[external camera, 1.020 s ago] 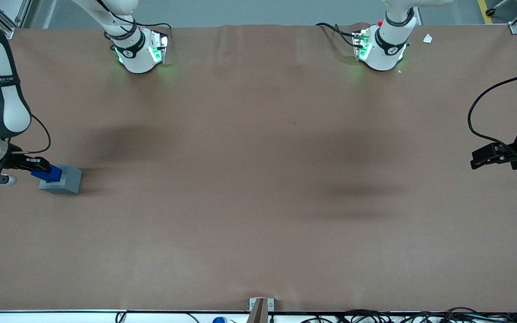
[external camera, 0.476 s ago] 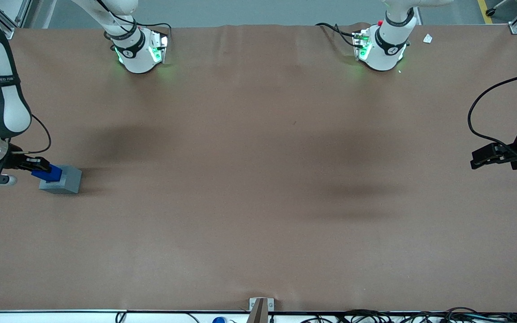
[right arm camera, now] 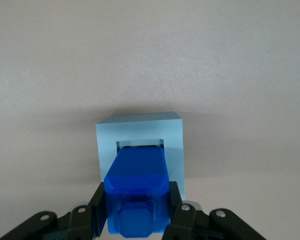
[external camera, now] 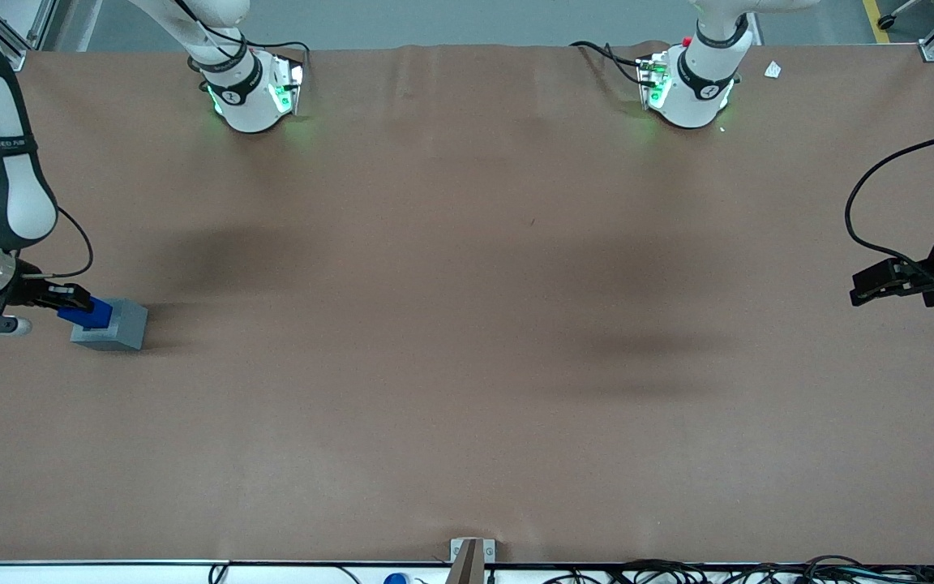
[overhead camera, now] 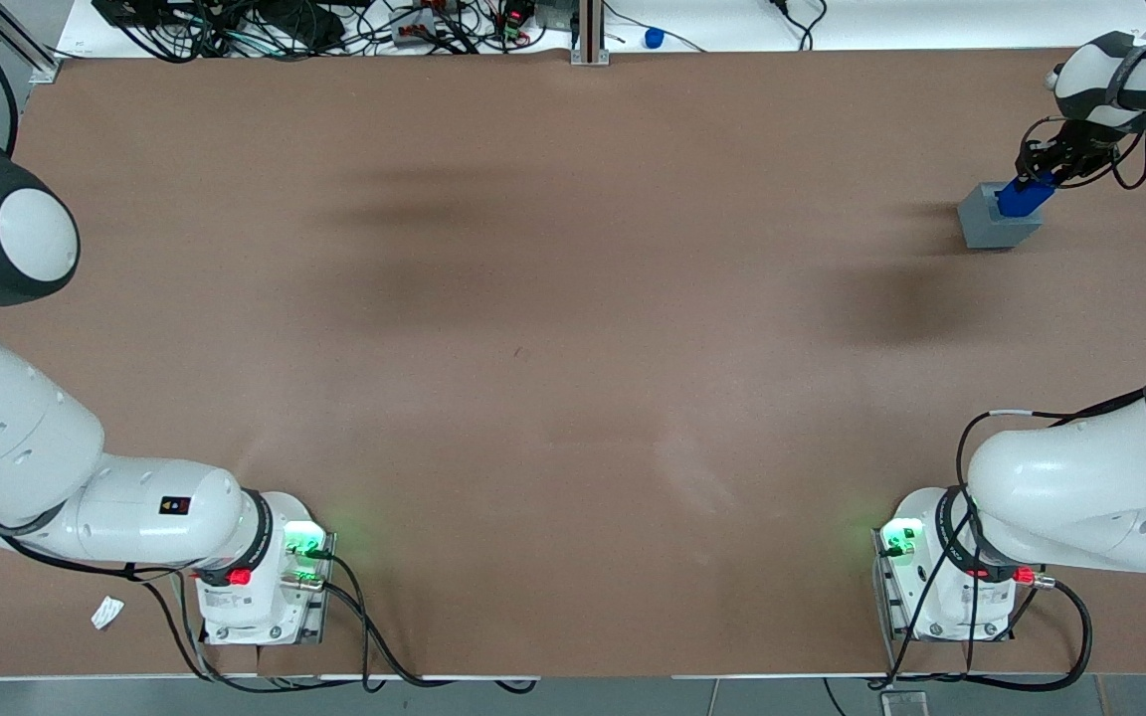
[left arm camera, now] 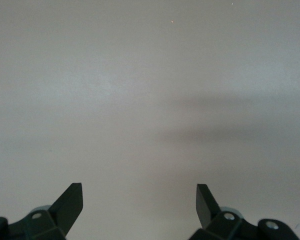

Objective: Insert blue part into gray base with right arm

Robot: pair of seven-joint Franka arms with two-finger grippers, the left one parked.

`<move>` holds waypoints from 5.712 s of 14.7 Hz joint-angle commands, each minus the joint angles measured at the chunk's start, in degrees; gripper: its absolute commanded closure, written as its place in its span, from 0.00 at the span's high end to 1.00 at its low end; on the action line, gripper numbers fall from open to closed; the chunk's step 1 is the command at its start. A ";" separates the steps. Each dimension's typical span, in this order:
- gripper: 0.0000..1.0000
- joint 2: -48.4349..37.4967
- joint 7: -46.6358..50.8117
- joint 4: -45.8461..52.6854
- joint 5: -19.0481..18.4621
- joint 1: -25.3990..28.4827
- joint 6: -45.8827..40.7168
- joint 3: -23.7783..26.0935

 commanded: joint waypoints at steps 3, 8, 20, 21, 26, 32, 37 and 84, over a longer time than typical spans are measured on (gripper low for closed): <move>0.18 0.66 -0.42 -1.23 0.31 -0.85 0.77 0.88; 0.18 1.28 -0.42 -1.14 0.40 -0.85 1.12 0.97; 0.18 2.07 -0.42 -1.14 0.49 -0.85 2.70 1.06; 0.18 2.07 -0.42 -1.14 0.49 -0.76 2.70 1.06; 0.16 2.07 -0.42 -1.14 0.49 -0.76 2.79 1.14; 0.16 2.60 -0.42 -0.96 0.58 -0.50 4.02 1.14; 0.16 2.77 -0.42 -0.88 0.67 -0.41 4.72 1.23; 1.00 -30.45 17.95 3.95 0.49 17.61 -29.72 1.41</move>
